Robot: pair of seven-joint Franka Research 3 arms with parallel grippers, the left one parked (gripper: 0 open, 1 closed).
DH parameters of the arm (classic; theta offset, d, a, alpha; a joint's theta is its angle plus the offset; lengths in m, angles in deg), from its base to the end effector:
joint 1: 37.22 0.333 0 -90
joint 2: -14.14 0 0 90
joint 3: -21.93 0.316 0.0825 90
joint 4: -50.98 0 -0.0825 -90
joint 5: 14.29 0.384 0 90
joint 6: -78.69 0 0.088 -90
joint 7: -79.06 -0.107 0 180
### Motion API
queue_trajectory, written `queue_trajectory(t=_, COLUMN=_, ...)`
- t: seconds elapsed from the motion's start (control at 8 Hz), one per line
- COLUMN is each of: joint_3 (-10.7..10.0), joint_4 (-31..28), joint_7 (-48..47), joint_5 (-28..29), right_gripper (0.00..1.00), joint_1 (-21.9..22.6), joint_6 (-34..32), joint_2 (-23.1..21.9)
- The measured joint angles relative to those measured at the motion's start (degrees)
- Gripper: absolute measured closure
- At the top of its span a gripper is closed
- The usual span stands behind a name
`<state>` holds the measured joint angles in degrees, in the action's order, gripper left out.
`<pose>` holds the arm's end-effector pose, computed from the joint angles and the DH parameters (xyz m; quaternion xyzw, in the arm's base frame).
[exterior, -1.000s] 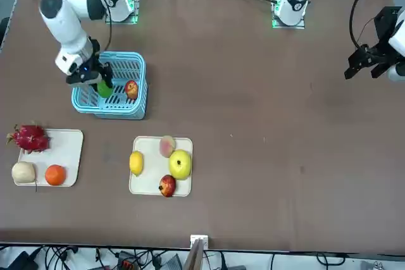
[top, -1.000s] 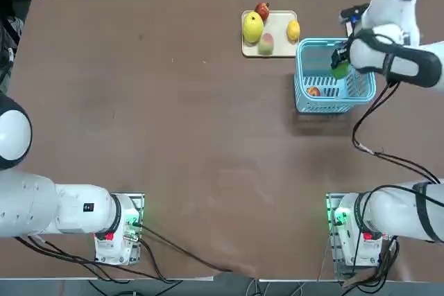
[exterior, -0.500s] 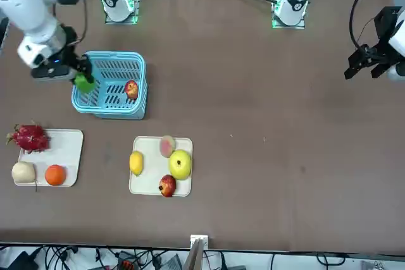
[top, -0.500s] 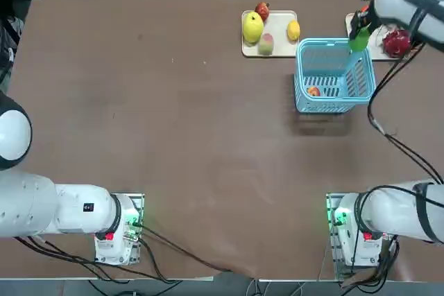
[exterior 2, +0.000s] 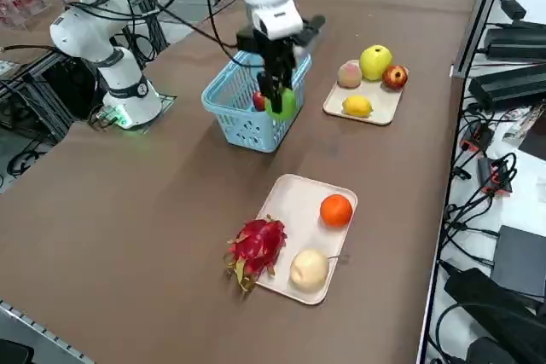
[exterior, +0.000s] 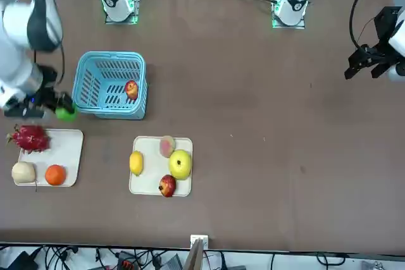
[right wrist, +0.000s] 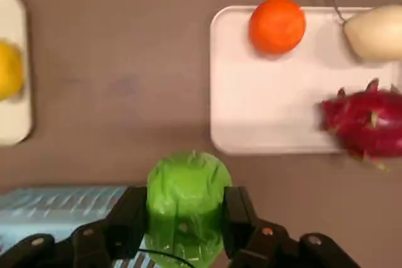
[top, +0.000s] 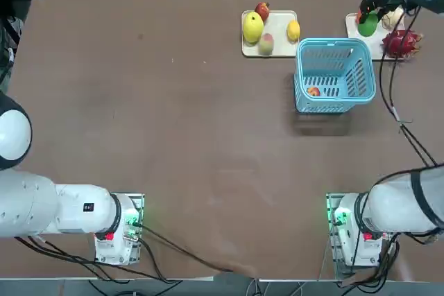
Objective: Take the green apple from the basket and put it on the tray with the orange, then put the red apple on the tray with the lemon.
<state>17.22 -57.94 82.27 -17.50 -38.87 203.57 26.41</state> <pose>0.6099 -0.0678 0.3954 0.9989 -0.0110 0.0296 0.0348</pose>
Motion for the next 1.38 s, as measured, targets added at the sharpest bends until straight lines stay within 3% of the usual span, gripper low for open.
queue_trajectory(t=0.25, joint_3=-0.1, joint_4=5.2, joint_7=4.5, joint_5=0.0, right_gripper=0.36, joint_1=-3.9, joint_6=6.3, joint_2=9.2)
queue_trajectory(t=0.5, joint_3=-0.1, joint_4=5.9, joint_7=7.5, joint_5=0.0, right_gripper=0.36, joint_1=-6.9, joint_6=12.6, joint_2=15.5)
queue_trajectory(t=0.88, joint_3=-0.1, joint_4=6.3, joint_7=7.8, joint_5=0.0, right_gripper=0.36, joint_1=-8.2, joint_6=17.0, joint_2=21.2)
queue_trajectory(t=1.12, joint_3=0.0, joint_4=6.9, joint_7=7.8, joint_5=0.0, right_gripper=0.33, joint_1=-8.2, joint_6=17.5, joint_2=22.0)
queue_trajectory(t=1.38, joint_3=0.0, joint_4=7.8, joint_7=7.8, joint_5=0.0, right_gripper=0.01, joint_1=-8.2, joint_6=15.8, joint_2=21.5)
